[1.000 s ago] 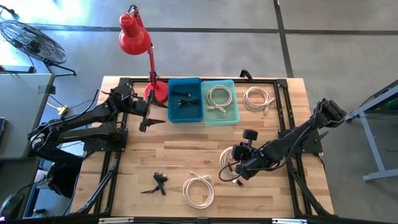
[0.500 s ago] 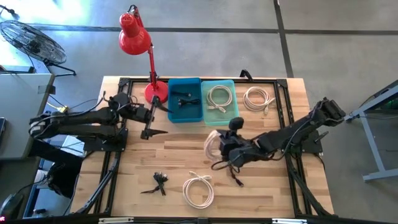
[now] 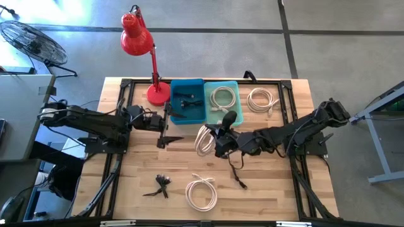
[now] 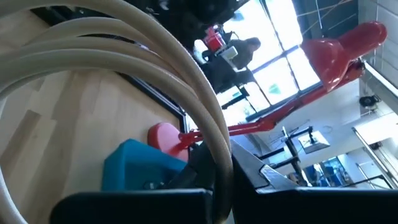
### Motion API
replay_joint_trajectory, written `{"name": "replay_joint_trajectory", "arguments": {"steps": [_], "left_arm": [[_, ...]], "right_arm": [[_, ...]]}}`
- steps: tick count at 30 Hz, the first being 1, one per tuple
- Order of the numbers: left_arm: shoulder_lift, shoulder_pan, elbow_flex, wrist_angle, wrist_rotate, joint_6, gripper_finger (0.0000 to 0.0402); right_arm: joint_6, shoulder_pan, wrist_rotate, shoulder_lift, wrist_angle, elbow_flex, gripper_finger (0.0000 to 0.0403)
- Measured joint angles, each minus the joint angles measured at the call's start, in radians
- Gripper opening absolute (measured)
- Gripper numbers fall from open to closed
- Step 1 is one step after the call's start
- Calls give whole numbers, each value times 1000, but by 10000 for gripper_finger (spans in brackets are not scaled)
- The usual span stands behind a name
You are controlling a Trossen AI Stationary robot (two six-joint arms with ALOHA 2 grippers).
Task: Pick & Place USB Port
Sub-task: Put the brown HDMI cable into the green bin
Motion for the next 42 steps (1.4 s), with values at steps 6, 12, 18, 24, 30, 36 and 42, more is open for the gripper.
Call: {"name": "replay_joint_trajectory", "arguments": {"steps": [6,12,18,24,30,36,42], "left_arm": [[113,-36,37,49,-6,-45,388],[221,-82,128,49,-7,-45,388],[267,-124,178,42,9,-45,388],[267,-154,180,28,15,-54,387],[267,-158,181,-16,39,-105,387],[267,-158,181,-26,21,-107,387],[262,-158,181,-36,-22,-104,387]], "right_arm": [[-71,-41,-68,17,77,0,7],[-169,-62,-87,67,169,0,7],[-195,-73,-90,86,181,0,7],[-230,-72,-87,88,181,0,7],[-251,-72,-75,89,173,0,7],[-256,-55,-6,89,161,0,7],[-294,-12,138,89,143,0,7]]}}
